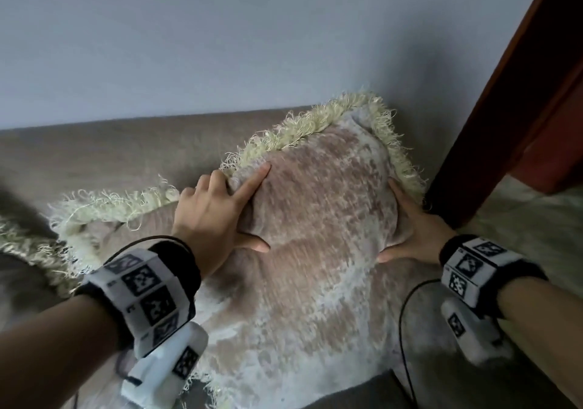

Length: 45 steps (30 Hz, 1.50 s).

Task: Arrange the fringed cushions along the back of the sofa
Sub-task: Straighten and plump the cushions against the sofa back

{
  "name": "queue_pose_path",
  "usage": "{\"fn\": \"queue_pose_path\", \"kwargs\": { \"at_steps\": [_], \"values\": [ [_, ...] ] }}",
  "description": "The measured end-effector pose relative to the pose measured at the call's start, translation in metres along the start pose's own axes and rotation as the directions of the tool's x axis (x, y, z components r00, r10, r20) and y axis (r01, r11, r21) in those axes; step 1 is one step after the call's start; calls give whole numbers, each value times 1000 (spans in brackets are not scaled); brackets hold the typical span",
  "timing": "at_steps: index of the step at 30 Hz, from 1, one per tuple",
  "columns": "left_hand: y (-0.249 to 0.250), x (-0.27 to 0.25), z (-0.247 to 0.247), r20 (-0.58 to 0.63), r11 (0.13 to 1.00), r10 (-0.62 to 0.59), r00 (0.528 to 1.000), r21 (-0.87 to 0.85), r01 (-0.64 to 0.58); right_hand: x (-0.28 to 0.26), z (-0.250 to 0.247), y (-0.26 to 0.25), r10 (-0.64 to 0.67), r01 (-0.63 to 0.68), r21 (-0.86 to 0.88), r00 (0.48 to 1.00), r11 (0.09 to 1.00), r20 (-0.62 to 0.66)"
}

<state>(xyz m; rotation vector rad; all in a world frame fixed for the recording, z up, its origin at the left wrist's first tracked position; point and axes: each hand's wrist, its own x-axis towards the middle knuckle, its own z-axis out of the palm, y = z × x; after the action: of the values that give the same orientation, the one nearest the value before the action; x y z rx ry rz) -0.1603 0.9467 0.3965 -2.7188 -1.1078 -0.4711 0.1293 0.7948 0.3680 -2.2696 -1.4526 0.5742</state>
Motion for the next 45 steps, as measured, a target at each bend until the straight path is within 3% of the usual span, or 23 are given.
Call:
{"fn": "queue_pose_path", "kwargs": {
  "at_steps": [3,6,10,12,14,16,19,22,24,26,31,38,45],
  "values": [
    [5,0,-21,0,997,-60,998,-49,60,4,-41,-15,-21,21,-68,1000,997,3],
    [7,1,-42,-36,990,-96,995,-110,92,12,-73,-31,-27,37,-111,996,993,86],
    [-3,-6,-57,-50,981,-142,989,-138,134,28,-80,-51,-69,94,-142,983,985,171],
    [-14,-17,-50,-63,980,-164,984,-127,155,35,-64,-58,-127,145,-115,981,983,148],
    [-31,-30,-32,14,976,-208,978,-61,209,42,-34,-59,-167,179,-138,981,974,97],
    [-49,-38,-10,62,974,-223,973,-11,225,49,0,-57,-104,129,-257,989,958,108],
    [-60,-40,26,70,996,-83,994,22,82,55,50,-55,24,45,-364,983,930,181],
    [-52,-53,83,231,992,114,966,35,-125,51,108,-60,1,108,-379,962,919,274],
    [-46,-67,120,372,998,52,927,11,-60,51,147,-60,28,89,-441,967,893,254],
    [-43,-73,153,394,1000,-13,919,19,6,57,174,-59,58,39,-503,983,863,177],
    [-46,-58,187,439,999,6,899,42,-27,84,202,-49,71,-11,-538,993,843,91],
    [-51,-57,232,339,999,-44,940,43,32,101,225,-40,98,-57,-482,993,874,61],
    [-47,-65,207,334,998,-10,943,66,-13,81,204,-48,103,-45,-524,991,850,81]
  ]
}}
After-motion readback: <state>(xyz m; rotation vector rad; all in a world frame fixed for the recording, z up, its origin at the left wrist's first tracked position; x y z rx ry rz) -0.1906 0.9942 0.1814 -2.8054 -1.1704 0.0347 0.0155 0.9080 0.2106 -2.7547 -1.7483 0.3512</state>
